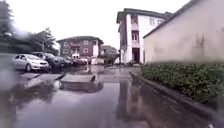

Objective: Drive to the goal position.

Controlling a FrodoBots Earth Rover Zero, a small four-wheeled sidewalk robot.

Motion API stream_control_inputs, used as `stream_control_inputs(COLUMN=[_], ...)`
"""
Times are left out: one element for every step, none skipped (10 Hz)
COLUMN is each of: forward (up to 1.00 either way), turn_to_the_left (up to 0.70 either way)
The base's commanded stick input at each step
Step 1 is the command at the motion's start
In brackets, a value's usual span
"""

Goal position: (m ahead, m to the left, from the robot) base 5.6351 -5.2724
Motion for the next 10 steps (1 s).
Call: stream_control_inputs(forward=[0.7,0.7,0.7,0.7,0.7,0.7,0.7,0.7,0.7,0.7], turn_to_the_left=[0.0,0.0,0.0,0.0,0.0,0.0,0.0,0.0,0.0,0.0])
